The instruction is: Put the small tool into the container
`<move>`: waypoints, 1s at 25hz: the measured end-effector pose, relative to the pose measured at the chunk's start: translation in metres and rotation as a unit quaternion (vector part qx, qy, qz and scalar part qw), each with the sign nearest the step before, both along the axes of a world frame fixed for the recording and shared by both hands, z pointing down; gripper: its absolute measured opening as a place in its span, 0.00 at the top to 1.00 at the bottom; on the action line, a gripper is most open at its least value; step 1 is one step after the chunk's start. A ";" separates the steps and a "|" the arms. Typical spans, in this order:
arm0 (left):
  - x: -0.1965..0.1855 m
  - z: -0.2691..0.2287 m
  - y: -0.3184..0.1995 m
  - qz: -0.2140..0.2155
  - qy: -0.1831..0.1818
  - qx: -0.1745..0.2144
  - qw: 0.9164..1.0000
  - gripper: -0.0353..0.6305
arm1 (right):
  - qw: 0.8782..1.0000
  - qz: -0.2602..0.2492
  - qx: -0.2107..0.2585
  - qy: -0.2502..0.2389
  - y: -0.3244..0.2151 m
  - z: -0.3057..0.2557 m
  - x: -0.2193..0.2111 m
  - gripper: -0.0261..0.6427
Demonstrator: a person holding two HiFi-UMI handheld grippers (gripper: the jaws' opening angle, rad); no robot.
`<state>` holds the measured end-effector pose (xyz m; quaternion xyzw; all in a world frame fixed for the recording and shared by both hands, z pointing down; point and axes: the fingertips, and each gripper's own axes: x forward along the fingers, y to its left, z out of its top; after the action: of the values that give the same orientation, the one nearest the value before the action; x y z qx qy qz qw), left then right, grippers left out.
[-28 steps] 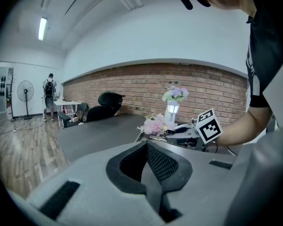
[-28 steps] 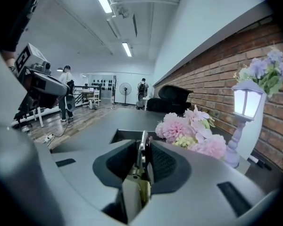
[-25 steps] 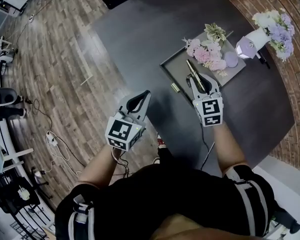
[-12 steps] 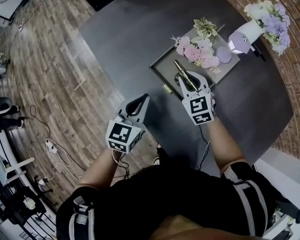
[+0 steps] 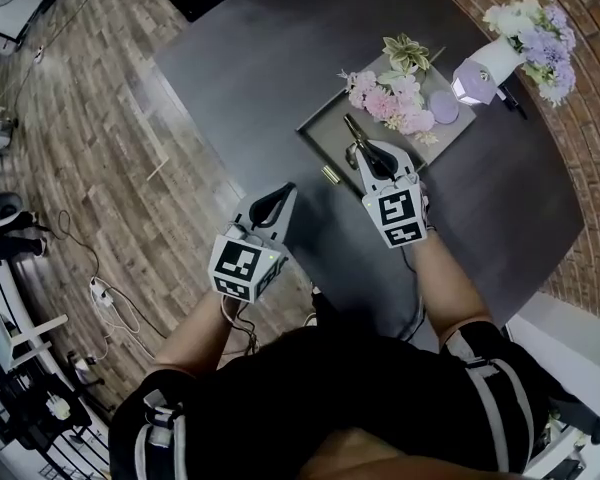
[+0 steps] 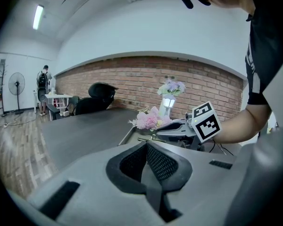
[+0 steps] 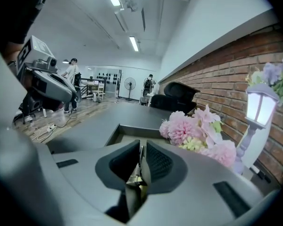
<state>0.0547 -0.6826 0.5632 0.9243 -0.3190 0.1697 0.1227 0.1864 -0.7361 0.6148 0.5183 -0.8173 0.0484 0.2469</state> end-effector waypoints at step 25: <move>0.013 -0.081 0.037 0.041 0.022 0.068 0.997 0.93 | 0.993 0.062 0.096 -0.033 0.064 -0.114 0.032 0.92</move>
<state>0.0682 -0.6454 0.4818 0.9464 -0.2885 0.1324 0.0597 0.2188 -0.6724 0.5009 0.5878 -0.7919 0.0021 0.1652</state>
